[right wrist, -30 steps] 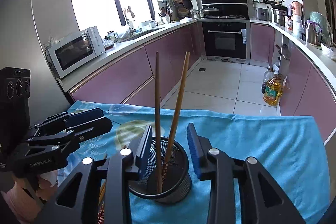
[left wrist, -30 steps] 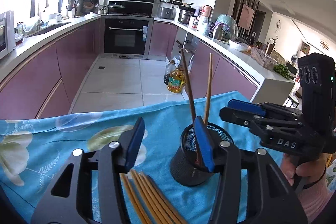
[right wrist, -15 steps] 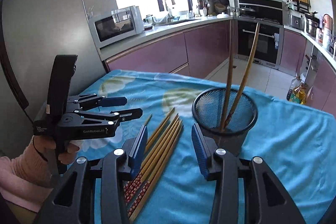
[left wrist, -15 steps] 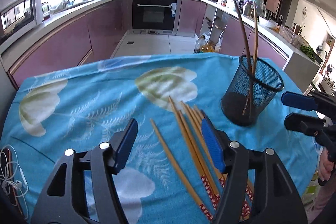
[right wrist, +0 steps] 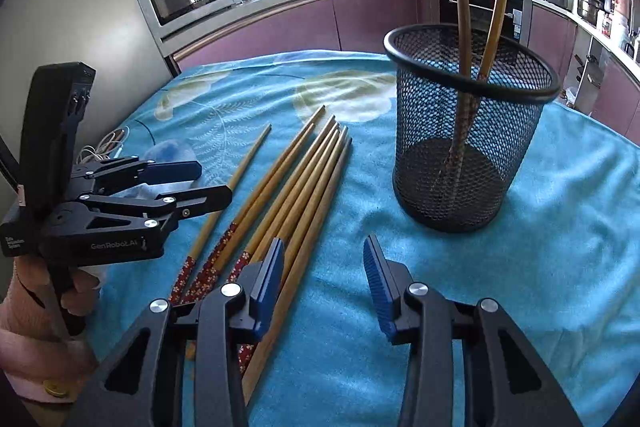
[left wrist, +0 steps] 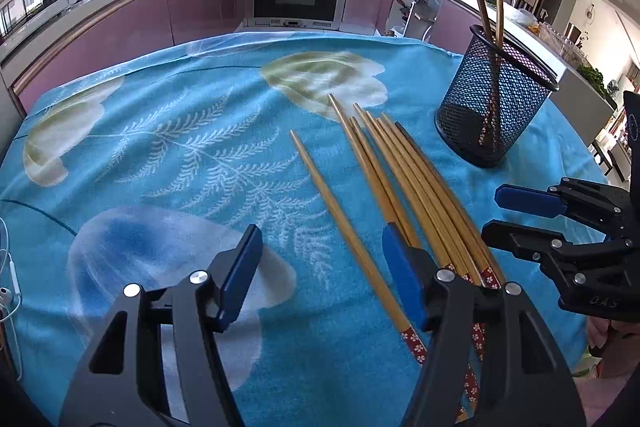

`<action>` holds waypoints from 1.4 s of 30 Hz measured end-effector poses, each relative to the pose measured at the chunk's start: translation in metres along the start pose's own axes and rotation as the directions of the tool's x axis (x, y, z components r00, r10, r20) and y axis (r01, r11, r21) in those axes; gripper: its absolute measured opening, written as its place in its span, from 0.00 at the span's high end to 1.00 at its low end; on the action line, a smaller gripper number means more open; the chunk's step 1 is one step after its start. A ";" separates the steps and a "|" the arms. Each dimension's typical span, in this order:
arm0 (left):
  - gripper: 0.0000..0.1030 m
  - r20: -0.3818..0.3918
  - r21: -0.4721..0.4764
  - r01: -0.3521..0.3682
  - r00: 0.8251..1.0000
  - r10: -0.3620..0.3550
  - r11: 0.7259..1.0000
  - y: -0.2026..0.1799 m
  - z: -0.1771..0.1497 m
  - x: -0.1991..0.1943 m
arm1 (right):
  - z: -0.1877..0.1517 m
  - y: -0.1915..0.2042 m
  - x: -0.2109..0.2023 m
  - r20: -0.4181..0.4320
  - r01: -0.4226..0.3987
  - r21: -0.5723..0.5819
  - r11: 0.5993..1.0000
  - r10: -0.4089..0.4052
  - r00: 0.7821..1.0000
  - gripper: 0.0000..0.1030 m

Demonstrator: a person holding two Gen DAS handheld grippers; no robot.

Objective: Organize utensils
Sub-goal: 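Move the right tool back and grasp another chopstick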

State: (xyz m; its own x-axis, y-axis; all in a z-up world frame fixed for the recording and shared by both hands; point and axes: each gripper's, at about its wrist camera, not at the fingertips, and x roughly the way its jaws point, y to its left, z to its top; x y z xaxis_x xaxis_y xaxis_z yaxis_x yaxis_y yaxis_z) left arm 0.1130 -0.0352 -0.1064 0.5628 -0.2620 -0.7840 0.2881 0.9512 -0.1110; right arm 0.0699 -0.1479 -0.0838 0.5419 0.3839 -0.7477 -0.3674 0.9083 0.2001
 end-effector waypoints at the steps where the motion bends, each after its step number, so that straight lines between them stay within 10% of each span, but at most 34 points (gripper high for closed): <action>1: 0.41 -0.001 0.003 0.000 1.000 0.000 1.000 -0.001 0.001 0.000 | -0.001 0.002 0.001 -0.002 0.011 -0.006 1.000 -0.011 1.000 0.63; 24: 0.58 -0.017 0.056 0.006 1.000 -0.005 0.998 -0.002 0.000 0.001 | 0.002 0.008 0.007 -0.028 0.095 -0.064 0.993 -0.097 0.995 0.67; 42: 0.78 -0.033 0.011 0.011 0.999 -0.011 1.000 0.004 0.015 0.013 | 0.012 0.005 0.021 -0.037 0.082 -0.037 0.996 -0.083 0.996 0.89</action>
State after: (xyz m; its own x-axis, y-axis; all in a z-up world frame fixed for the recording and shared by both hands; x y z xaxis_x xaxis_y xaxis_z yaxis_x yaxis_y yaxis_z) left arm 0.1327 -0.0370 -0.1080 0.5336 -0.2666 -0.8026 0.3030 0.9463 -0.1129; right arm 0.0884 -0.1330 -0.0909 0.5419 0.3004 -0.7849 -0.3493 0.9300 0.1148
